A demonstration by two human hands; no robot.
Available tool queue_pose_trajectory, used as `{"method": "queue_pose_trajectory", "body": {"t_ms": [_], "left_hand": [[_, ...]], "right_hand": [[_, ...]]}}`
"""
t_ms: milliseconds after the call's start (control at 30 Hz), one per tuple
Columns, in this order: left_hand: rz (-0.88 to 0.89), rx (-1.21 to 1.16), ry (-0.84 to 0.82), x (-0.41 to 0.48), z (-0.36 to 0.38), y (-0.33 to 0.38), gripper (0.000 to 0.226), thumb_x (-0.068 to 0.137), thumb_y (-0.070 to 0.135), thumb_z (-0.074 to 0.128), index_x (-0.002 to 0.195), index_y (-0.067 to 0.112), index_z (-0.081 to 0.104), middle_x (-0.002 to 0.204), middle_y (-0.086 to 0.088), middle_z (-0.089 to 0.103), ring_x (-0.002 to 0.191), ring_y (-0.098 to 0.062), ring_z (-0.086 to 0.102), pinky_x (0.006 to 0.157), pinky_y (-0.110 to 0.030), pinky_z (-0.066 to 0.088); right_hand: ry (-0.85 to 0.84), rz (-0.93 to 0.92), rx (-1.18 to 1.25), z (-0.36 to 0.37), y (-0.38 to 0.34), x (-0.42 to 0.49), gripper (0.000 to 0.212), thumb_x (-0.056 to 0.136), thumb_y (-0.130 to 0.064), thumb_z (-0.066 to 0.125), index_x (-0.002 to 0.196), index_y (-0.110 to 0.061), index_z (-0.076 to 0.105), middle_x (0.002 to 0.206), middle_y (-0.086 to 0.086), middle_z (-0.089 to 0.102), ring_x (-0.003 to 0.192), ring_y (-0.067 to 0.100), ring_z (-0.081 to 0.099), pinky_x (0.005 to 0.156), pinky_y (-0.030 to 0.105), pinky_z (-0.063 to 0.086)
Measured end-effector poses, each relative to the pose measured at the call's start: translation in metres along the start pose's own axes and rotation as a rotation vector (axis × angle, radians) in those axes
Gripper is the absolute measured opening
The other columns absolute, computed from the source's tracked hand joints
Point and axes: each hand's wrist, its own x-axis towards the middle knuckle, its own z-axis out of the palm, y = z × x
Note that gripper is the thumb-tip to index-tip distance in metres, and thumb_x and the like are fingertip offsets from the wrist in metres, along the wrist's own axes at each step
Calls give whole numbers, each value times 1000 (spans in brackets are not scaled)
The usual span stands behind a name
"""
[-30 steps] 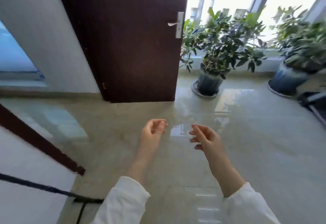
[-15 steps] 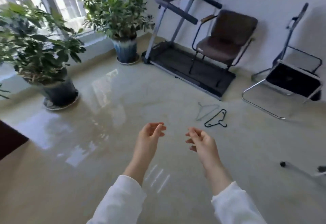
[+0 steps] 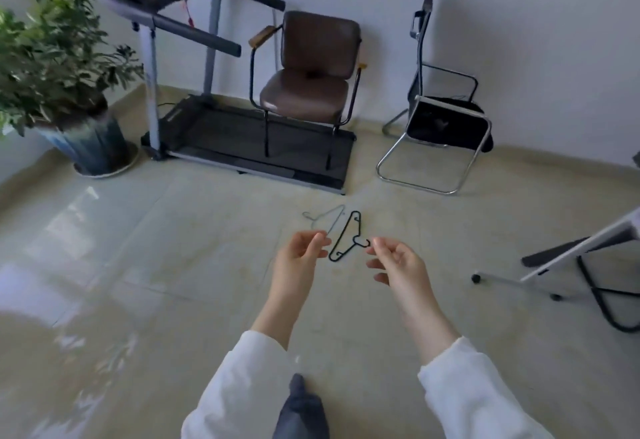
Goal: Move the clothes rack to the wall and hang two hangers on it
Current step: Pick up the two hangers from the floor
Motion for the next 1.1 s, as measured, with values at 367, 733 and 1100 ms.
{"method": "queue_pose_trajectory", "body": {"t_ms": [367,733,1100], "left_hand": [[-67,61,-125,186,30,24,14,91,23,46,97,18,57,83,14,63,58,13,59,67,-18,43],[-158,95,-121,361,93,11,16,92,25,45,98,17,57,84,12,64,77,-4,59,65,-20,43],[-353,98,-47,540,154,-46,12,91,22,45,89,21,57,82,9,64,76,-8,59,66,-22,42]], "right_hand": [[158,77,37,25,-19,166,7,87,-24,54,83,-22,59,78,-7,64,60,1,60,46,7,45],[221,191,95,14,6,346,15,87,-24,54,96,-13,60,79,-6,64,68,10,58,53,14,48],[250,374,69,24,56,542,6,89,-22,53,87,-18,57,78,-6,62,66,7,57,56,18,45]]}}
